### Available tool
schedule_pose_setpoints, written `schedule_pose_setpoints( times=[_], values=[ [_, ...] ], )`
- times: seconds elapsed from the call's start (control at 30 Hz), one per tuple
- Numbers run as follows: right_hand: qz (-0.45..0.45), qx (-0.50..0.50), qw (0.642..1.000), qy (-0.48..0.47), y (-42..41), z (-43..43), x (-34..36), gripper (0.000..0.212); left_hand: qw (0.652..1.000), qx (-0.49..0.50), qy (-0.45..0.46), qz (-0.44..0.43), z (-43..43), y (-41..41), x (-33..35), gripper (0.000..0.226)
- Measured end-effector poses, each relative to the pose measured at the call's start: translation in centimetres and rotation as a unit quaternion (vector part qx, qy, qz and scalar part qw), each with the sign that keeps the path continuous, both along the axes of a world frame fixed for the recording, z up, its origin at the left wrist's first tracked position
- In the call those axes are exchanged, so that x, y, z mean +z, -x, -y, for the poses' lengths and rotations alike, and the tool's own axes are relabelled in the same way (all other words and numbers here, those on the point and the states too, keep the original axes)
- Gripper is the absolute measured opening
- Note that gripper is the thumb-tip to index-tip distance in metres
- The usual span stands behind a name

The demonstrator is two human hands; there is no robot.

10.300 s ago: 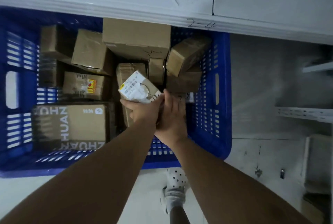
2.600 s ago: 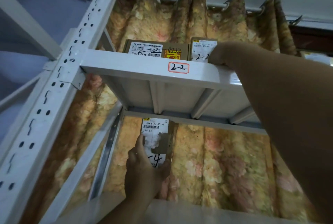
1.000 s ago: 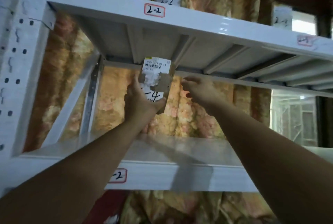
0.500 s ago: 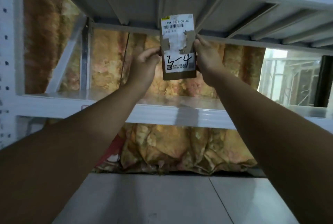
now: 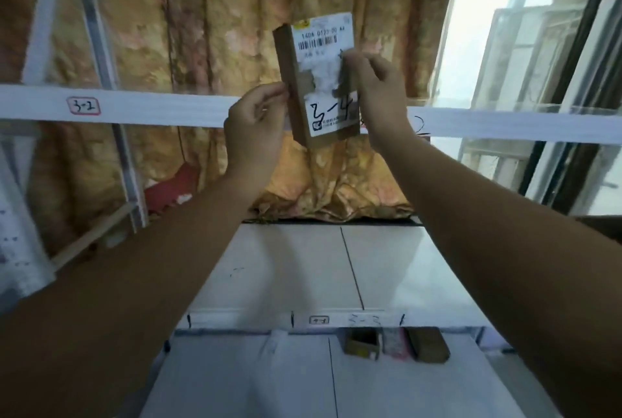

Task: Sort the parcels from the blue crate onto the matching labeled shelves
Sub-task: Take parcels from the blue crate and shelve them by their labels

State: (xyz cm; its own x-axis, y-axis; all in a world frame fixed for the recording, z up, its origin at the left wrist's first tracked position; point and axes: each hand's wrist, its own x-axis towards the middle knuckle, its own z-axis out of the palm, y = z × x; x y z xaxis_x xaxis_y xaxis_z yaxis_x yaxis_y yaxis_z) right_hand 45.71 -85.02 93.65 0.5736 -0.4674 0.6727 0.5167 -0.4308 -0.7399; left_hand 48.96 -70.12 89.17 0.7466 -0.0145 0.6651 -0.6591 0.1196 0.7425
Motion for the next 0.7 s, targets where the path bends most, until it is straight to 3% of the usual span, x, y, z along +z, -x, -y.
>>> schedule_pose_setpoints(
  times=[0.3,0.5,0.7],
  values=[
    [-0.024,0.009,0.997,-0.074,1.8,-0.9,-4.3,0.026,0.995,-0.013,-0.093,-0.021,-0.3,2.7,-2.2,0.033],
    [-0.080,0.017,0.995,-0.060,1.7,-4.1,-5.5,0.037,0.983,-0.109,0.016,-0.145,-1.5,3.3,-1.8,0.023],
    [-0.097,-0.044,0.994,0.012,0.8,-5.6,-7.8,0.065,0.974,-0.128,0.063,-0.174,-2.1,1.9,-3.2,0.024]
  ],
)
